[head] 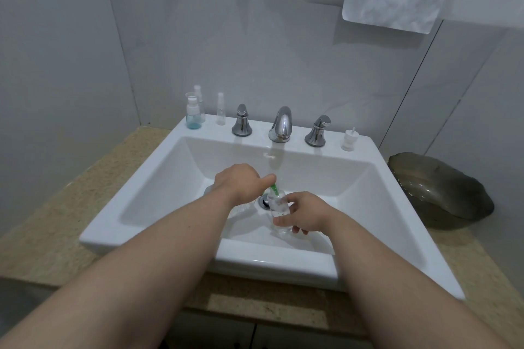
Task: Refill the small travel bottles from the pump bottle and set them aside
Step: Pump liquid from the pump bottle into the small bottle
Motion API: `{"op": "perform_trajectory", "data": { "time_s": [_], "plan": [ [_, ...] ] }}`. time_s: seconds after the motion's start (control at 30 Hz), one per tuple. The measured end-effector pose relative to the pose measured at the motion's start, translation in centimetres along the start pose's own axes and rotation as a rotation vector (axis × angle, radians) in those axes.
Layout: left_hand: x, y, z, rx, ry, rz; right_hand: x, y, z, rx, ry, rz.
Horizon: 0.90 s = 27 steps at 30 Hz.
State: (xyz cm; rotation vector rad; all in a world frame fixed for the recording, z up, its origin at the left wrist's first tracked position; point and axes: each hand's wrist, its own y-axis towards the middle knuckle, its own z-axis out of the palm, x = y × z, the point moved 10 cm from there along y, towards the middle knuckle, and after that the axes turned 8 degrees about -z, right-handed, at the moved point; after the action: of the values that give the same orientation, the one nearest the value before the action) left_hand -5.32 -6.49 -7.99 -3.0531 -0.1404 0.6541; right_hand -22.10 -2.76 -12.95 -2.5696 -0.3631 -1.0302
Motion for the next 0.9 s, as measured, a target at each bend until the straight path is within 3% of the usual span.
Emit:
{"op": "perform_trajectory", "data": {
  "time_s": [0.9],
  "plan": [
    [0.47, -0.06, 0.06, 0.017, -0.041, -0.021, -0.21, 0.13, 0.00, 0.004, -0.002, 0.011]
  ]
}}
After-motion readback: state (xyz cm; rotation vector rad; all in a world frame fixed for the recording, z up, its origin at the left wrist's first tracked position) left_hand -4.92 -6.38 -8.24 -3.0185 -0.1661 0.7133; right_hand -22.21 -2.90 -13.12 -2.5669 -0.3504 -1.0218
